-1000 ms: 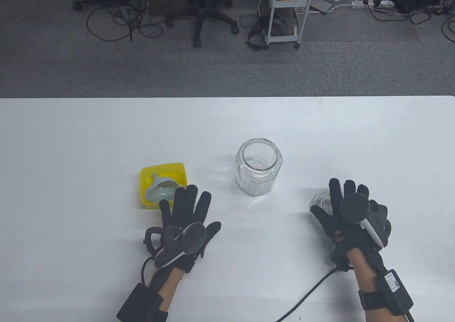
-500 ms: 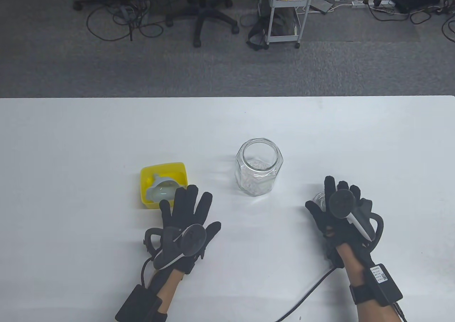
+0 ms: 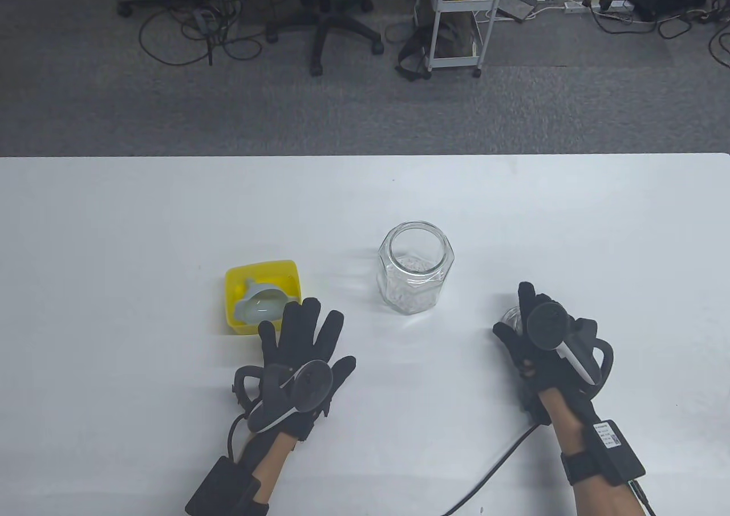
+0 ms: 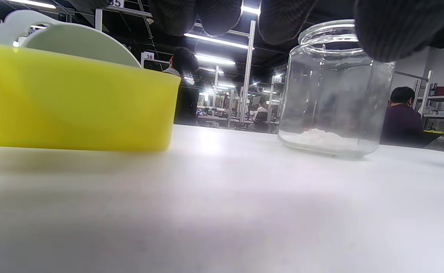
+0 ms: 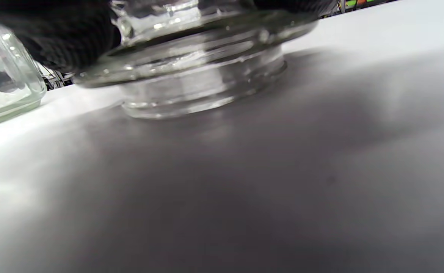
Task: Transfer rice through funnel into glass jar
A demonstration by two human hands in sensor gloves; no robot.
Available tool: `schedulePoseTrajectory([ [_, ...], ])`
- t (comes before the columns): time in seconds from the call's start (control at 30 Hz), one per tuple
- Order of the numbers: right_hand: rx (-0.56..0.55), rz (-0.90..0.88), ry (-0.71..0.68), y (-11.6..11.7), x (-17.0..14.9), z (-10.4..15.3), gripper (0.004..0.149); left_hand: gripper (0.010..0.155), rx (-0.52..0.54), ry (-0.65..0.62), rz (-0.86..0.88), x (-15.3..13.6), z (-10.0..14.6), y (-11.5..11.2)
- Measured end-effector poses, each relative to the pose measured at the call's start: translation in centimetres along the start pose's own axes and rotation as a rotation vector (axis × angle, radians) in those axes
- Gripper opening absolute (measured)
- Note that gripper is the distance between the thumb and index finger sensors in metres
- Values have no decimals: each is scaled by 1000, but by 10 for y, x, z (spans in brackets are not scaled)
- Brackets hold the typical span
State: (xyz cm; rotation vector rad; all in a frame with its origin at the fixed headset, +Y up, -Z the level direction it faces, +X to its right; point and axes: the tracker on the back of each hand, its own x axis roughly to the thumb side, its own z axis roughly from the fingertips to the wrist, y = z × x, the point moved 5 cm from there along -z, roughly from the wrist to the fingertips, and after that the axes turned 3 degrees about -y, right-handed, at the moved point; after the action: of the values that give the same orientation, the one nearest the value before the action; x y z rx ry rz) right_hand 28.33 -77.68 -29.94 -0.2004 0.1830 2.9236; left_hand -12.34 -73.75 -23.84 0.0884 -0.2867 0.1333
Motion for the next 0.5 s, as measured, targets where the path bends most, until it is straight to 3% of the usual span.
schedulePoseTrajectory([
  [0.3,-67,-105,-6,-11,-4,-1,82,76,-10,6,0,-1,0,0],
  [0.4,-228,-281,-43,-35,-1,7,81,77,-8,3,2,0,0,-1],
  [0.5,-265,-381,-78,-67,12,13,80,78,-9,4,7,-1,-1,-1],
])
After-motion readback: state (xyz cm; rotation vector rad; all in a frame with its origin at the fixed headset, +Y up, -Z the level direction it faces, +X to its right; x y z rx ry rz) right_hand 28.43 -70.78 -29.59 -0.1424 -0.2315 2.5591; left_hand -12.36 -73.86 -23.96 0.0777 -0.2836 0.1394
